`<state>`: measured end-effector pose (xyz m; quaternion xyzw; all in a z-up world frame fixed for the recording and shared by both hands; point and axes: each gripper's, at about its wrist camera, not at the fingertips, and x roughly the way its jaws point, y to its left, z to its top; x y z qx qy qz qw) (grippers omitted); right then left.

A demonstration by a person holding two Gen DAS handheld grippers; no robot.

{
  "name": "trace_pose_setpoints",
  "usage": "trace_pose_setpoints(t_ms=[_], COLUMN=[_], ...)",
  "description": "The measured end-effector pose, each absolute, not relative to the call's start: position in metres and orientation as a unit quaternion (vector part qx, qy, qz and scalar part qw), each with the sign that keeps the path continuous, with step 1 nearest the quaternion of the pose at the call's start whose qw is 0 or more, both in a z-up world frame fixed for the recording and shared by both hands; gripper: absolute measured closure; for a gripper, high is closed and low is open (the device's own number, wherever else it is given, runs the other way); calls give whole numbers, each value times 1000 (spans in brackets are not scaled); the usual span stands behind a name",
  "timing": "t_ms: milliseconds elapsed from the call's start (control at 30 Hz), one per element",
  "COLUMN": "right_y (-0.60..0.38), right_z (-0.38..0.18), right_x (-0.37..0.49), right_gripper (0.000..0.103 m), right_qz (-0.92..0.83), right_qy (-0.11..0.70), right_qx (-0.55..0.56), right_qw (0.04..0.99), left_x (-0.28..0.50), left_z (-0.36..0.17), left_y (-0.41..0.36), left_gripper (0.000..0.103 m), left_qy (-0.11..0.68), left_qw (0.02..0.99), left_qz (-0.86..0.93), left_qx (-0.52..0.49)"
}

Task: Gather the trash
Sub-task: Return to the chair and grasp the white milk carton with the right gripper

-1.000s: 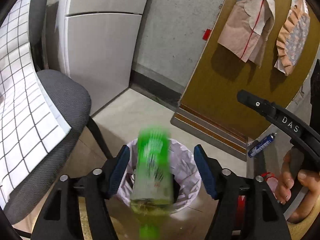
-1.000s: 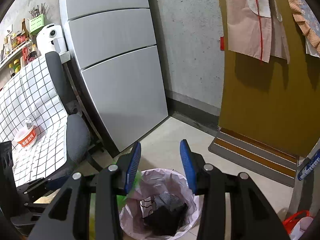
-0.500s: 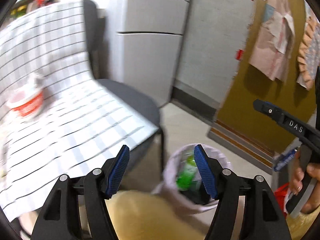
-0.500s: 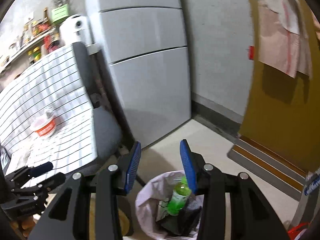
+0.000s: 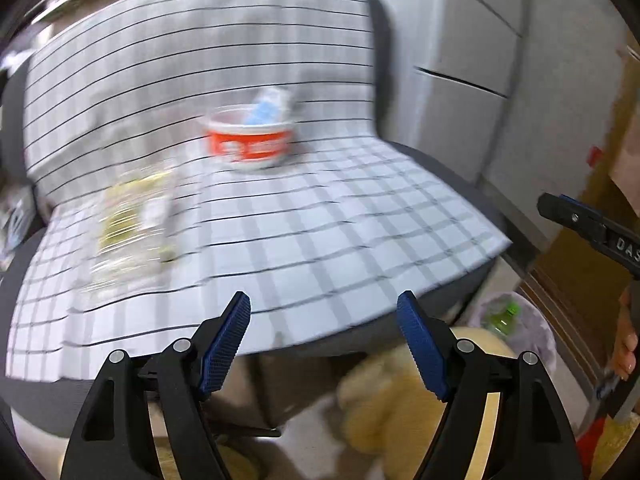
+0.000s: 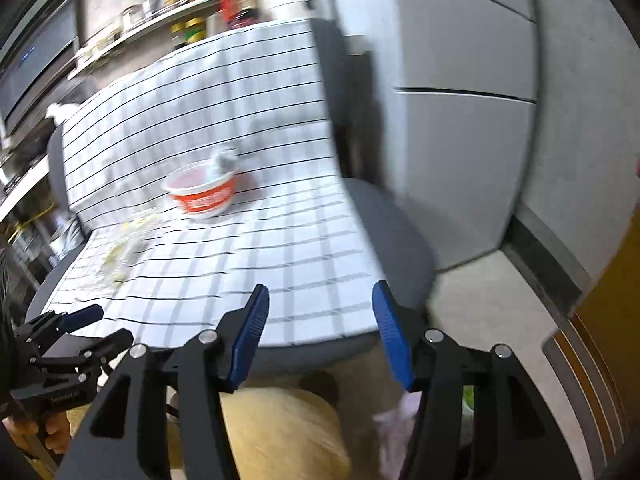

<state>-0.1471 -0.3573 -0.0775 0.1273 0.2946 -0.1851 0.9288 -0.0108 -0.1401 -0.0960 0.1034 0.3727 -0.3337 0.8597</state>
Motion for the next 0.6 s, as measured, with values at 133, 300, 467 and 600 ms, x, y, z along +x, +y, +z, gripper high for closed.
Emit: trace_pose_setpoints(t_ms=[133, 300, 467, 600], right_y=[-344, -333, -331, -338], right_z=[-77, -76, -69, -63], right_x=[-105, -62, -7, 46], right_gripper=[49, 47, 41, 41], right_qz=[-139, -107, -79, -63], right_qy=[310, 325, 331, 329], right_qx=[129, 118, 101, 99], right_qw=[932, 932, 935, 937], left_x=[19, 54, 85, 117], left_z=[-89, -84, -87, -87], left_y=[-109, -77, -64, -58], left_gripper=[27, 23, 23, 23], left_qy=[374, 377, 394, 403], left_qw=[878, 894, 899, 900], left_qz=[-289, -235, -182, -155], left_qx=[78, 63, 63, 56])
